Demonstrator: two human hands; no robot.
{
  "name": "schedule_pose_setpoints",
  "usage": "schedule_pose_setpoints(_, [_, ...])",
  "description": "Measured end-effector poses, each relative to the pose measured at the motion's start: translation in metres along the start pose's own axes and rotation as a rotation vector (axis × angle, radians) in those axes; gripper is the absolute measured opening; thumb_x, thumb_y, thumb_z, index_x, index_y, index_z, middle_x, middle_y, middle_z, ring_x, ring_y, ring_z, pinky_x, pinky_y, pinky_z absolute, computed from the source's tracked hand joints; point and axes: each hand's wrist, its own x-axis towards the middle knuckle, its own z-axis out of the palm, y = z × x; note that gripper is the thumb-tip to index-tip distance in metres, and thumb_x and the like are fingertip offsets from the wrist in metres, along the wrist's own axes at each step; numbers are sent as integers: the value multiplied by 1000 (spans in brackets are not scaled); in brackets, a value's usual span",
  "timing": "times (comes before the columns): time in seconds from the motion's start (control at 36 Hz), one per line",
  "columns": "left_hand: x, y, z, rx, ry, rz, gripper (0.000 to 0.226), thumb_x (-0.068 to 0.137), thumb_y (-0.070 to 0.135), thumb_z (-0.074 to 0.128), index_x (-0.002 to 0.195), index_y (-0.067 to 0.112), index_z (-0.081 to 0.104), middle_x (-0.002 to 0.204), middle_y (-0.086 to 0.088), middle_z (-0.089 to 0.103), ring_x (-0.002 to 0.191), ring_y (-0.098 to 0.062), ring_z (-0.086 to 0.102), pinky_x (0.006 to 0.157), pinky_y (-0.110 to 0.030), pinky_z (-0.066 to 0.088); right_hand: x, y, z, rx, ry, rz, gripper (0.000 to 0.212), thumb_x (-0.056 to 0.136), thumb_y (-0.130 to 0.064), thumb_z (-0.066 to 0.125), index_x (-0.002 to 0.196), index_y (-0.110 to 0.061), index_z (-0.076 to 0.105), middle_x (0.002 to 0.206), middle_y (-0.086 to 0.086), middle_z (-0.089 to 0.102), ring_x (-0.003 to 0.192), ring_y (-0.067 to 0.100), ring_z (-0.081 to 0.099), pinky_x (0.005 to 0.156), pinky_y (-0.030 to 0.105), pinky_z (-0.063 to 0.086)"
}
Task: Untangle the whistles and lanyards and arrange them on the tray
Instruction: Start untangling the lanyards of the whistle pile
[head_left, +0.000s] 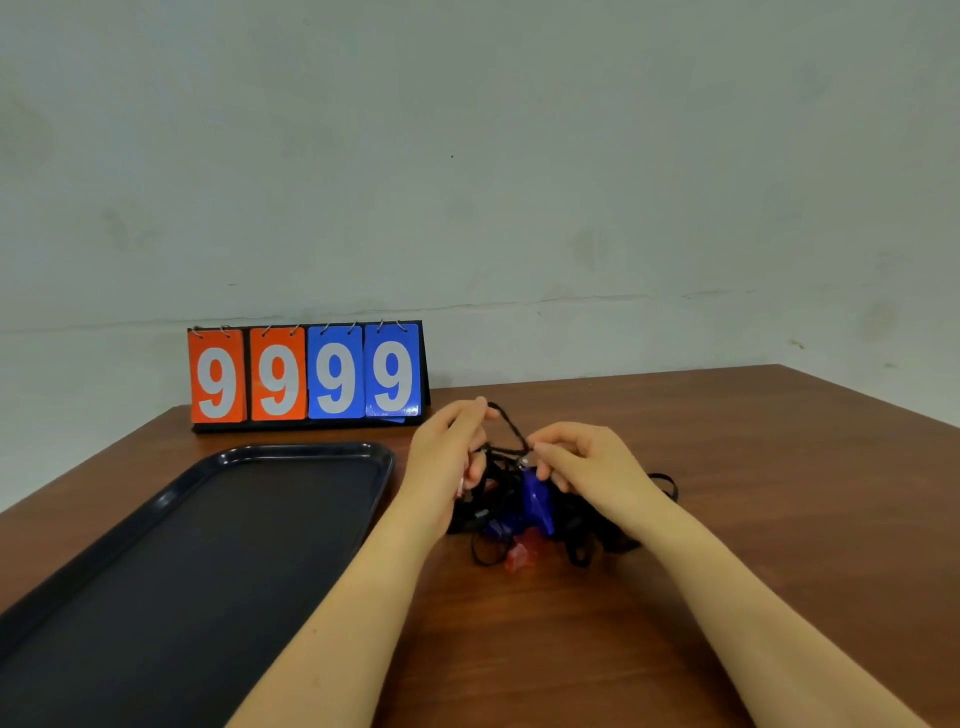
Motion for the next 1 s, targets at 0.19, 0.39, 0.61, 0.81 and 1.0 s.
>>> schedule_pose_setpoints(0.19, [3, -3, -4, 165, 74, 109, 20, 98, 30, 50, 98, 17, 66, 50, 10, 43, 41, -8, 36, 39, -18, 28, -3, 1, 0, -218, -11, -88, 14, 93, -25, 59, 88, -31, 71, 80, -10, 70, 78, 2, 63, 69, 10, 46])
schedule_pose_setpoints(0.39, [-2, -5, 5, 330, -60, 155, 21, 100, 26, 46, 98, 14, 64, 50, 8, 42, 37, -8, 36, 40, -17, 30, -4, -6, -5, 274, 172, -126, 16, 97, -12, 51, 88, -11, 65, 94, -4, 73, 87, 6, 68, 67, 16, 52])
schedule_pose_setpoints(0.61, [-4, -4, 6, 324, -51, 133, 21, 101, 25, 44, 98, 12, 60, 50, 10, 47, 37, -6, 39, 38, -16, 31, 0, -10, -4, 541, 178, 82, 21, 104, -17, 38, 94, -4, 52, 80, 12, 73, 54, 20, 66, 43, 20, 48])
schedule_pose_setpoints(0.81, [-5, -4, 8, 278, -112, 88, 19, 99, 28, 48, 99, 14, 61, 52, 8, 45, 38, -9, 38, 38, -17, 30, 5, -3, -7, 846, 328, 112, 24, 101, -8, 40, 86, -2, 58, 63, 8, 67, 56, 18, 66, 48, 20, 51])
schedule_pose_setpoints(1.0, [-4, -1, 7, 149, -26, 46, 17, 98, 26, 52, 96, 14, 63, 55, 7, 45, 41, -9, 37, 41, -20, 29, 7, 6, -15, 453, 532, 81, 22, 99, -9, 42, 88, -6, 61, 68, 4, 62, 56, 12, 59, 51, 22, 47])
